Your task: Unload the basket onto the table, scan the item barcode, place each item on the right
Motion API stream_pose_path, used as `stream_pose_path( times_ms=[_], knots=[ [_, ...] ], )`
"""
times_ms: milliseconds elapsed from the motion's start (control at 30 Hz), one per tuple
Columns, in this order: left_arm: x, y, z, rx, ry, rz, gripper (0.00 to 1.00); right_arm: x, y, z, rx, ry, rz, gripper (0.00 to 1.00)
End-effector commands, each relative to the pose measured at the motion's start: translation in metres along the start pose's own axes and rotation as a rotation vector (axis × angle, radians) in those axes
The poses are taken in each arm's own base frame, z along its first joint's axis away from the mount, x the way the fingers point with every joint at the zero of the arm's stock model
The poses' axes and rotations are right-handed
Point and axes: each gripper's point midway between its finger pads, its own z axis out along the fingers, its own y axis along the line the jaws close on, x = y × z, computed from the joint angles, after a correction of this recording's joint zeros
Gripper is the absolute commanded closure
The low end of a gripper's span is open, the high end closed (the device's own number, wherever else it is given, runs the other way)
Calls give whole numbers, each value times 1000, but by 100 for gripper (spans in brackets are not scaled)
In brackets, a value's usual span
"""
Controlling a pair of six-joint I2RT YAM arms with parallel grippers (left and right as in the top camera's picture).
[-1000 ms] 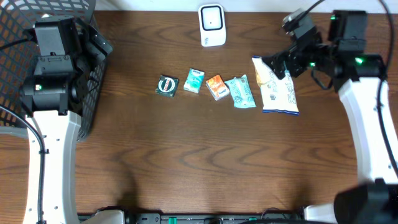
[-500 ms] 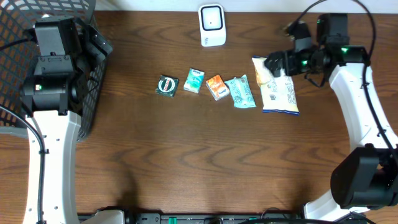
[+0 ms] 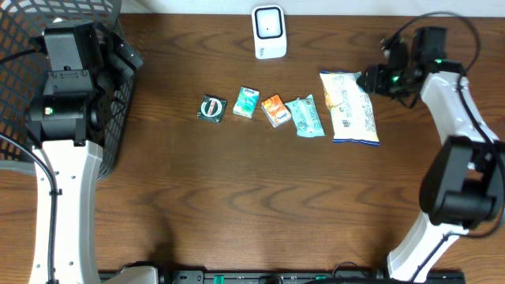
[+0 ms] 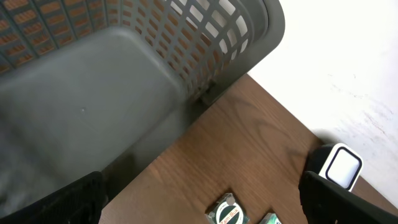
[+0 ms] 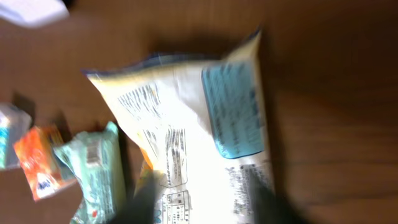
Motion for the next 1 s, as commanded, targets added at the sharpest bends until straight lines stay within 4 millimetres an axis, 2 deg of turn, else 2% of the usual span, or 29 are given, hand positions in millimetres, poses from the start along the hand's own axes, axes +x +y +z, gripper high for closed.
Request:
stream_pose_path(
  times_ms=[0, 100, 200, 267, 333, 400, 600, 633, 667, 700, 733, 767, 833, 967],
  knots=[
    [-2, 2, -2, -2, -6, -15, 2, 17, 16, 18, -62, 76, 22, 99],
    [-2, 2, -2, -2, -6, -16, 2, 43, 10, 33, 1, 178, 36, 99],
    [-2, 2, -2, -2, -6, -16, 2, 69, -4, 39, 129, 282, 50, 99],
    [-2, 2, -2, -2, -6, -16, 2, 84, -27, 33, 307, 336, 82, 99],
    [-2, 2, -2, -2, -6, -16, 2, 91, -37, 24, 412, 362, 100, 99],
    [-2, 2, -2, -2, -6, -16, 2, 93, -33, 15, 426, 383, 92, 99],
    [-2, 2, -2, -2, -6, -16, 2, 91, -11, -32, 425, 406, 86, 96],
    [-2, 2, -2, -2, -6, -16, 2, 93, -9, -37, 426, 413, 88, 92],
    [-2, 2, -2, -2, -6, -16, 2, 98, -7, -43, 426, 434, 90, 74],
    [-2, 2, -2, -2, -6, -16, 2, 104, -5, -47, 425, 461, 94, 64],
    [-2, 2, -2, -2, -6, -16, 2, 113, -4, -52, 430, 501, 100, 62],
    [-2, 2, -2, -2, -6, -16, 2, 121, -4, -56, 435, 538, 104, 64],
    [-2, 2, -2, -2, -6, -16, 2, 135, -6, -59, 446, 590, 112, 77],
    [-2, 2, -2, -2, -6, -16, 2, 143, -12, -47, 446, 588, 113, 78]
  ],
)
